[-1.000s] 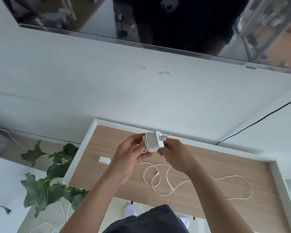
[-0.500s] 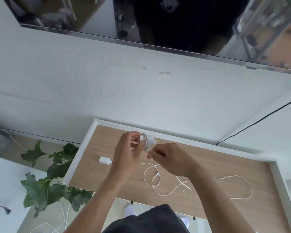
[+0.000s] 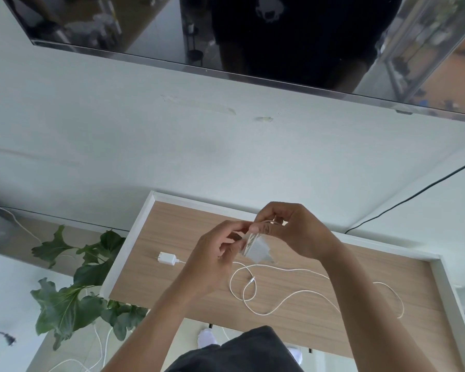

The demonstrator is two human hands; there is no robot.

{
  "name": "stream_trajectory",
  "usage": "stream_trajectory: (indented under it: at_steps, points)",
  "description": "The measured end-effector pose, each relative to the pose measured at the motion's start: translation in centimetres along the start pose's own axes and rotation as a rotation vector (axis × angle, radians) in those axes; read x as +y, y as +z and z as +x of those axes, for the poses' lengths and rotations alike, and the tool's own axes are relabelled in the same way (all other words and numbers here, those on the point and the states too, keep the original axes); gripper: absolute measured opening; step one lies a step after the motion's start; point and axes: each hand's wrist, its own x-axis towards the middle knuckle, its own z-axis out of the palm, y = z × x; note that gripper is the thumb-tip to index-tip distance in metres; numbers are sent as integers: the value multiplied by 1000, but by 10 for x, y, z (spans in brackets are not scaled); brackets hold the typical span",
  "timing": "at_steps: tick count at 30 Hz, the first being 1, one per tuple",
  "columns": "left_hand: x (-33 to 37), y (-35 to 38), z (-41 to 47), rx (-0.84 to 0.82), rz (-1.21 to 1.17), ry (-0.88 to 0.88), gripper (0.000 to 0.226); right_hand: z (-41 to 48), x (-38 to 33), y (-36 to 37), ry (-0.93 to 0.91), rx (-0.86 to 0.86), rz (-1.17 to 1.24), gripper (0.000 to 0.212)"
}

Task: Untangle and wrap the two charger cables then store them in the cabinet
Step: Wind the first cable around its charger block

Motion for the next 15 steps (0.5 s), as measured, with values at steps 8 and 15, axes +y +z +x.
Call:
stream_trajectory:
  at_steps: [8, 15]
  points:
    - [-3, 1, 8, 125, -384, -103, 41, 9, 36, 18, 161, 17, 426, 12]
    - [-11, 0, 12, 388, -77, -154, 27, -4, 35, 40, 194, -69, 50, 24]
